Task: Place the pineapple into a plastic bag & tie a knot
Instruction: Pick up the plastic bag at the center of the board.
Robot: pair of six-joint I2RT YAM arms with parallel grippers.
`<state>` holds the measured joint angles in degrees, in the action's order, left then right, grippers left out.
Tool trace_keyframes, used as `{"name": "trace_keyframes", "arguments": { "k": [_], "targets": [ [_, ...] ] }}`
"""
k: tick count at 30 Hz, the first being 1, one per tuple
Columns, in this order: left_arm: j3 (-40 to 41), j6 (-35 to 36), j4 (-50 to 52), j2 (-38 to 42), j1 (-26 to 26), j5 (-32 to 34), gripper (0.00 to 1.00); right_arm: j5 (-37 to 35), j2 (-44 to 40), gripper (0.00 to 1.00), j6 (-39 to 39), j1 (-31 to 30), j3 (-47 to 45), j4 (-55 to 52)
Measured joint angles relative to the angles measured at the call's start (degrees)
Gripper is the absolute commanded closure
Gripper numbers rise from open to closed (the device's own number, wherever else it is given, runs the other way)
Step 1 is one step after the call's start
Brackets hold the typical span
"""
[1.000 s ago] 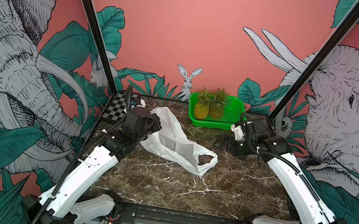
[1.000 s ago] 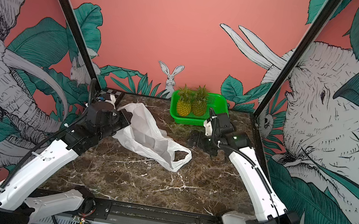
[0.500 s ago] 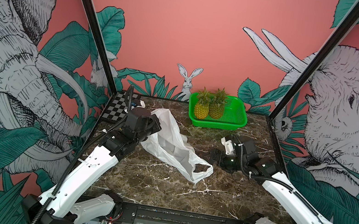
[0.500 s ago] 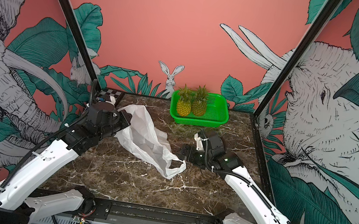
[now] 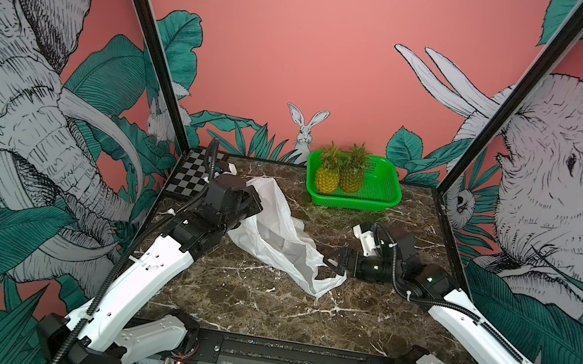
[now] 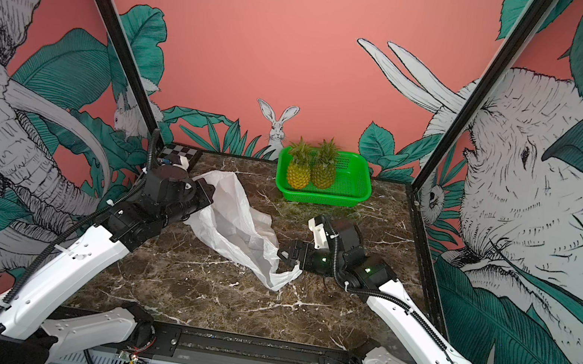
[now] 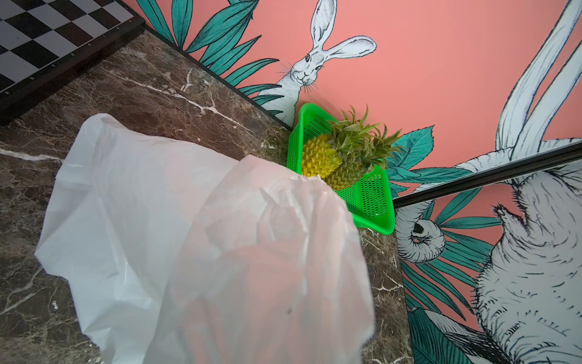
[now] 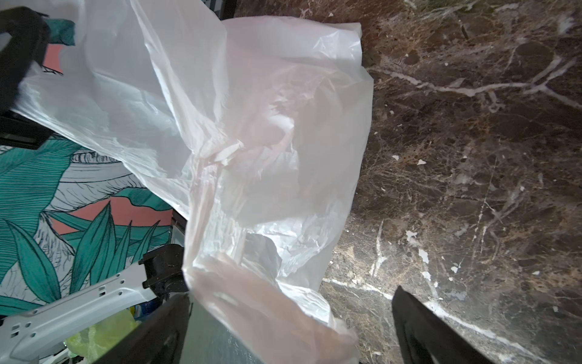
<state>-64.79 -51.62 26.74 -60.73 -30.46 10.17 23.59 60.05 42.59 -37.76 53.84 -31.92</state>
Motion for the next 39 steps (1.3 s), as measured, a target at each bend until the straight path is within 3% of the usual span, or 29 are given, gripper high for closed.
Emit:
{"name": "trace_keyframes", "arguments": {
  "k": [1, 2, 5, 6, 10, 15, 20, 23, 28, 34, 36, 39],
  "targets": [
    [0.0, 0.0, 0.0, 0.0, 0.0, 0.0, 1.00, -0.2, 0.4, 0.11, -0.4, 0.0, -0.2, 0.0],
    [0.0, 0.0, 0.0, 0.0, 0.0, 0.0, 1.00, -0.5, 1.1, 0.26, -1.0, 0.0, -0.2, 0.0],
    [-0.2, 0.2, 0.1, 0.0, 0.0, -0.1, 1.00, -0.7, 2.7, 0.97, -2.2, 0.0, 0.2, 0.3],
    [-0.7, 0.5, 0.4, -0.1, 0.0, -0.3, 1.00, -0.8, 3.2, 1.00, -2.6, 0.0, 1.0, -0.2],
    [-5.0, 2.9, 3.1, 0.0, 0.0, -2.4, 1.00, -3.6, 3.9, 1.00, -3.0, 0.0, 8.9, -4.8],
    [-12.3, 4.8, 7.1, 1.5, 0.0, -7.7, 1.00, -10.0, 4.9, 1.00, -0.2, 0.6, 28.8, -13.2],
    [-13.5, 4.3, 10.1, 3.3, 0.0, -11.9, 1.00, -15.1, 7.3, 1.00, 4.1, 1.3, 40.8, -20.8],
    [-12.8, 4.5, 10.7, 2.8, 0.0, -13.2, 1.00, -17.0, 7.5, 1.00, 6.8, 2.7, 40.0, -22.9],
    [-7.6, 5.4, 8.8, 0.2, 0.7, -13.6, 1.00, -18.7, 9.1, 1.00, 10.9, 7.3, 28.9, -18.8],
    [-2.2, 6.2, 5.9, -7.2, 5.1, -14.2, 1.00, -18.4, 19.2, 1.00, 13.4, 11.8, 22.7, -10.6],
    [-0.5, 6.2, 4.7, -8.5, 6.7, -14.5, 1.00, -17.3, 21.3, 0.87, 13.6, 12.2, 22.5, -7.9],
    [-0.4, 6.3, 4.2, -9.7, 8.4, -15.5, 1.00, -15.7, 21.4, 0.46, 13.9, 12.2, 22.5, -5.3]
  ]
}}
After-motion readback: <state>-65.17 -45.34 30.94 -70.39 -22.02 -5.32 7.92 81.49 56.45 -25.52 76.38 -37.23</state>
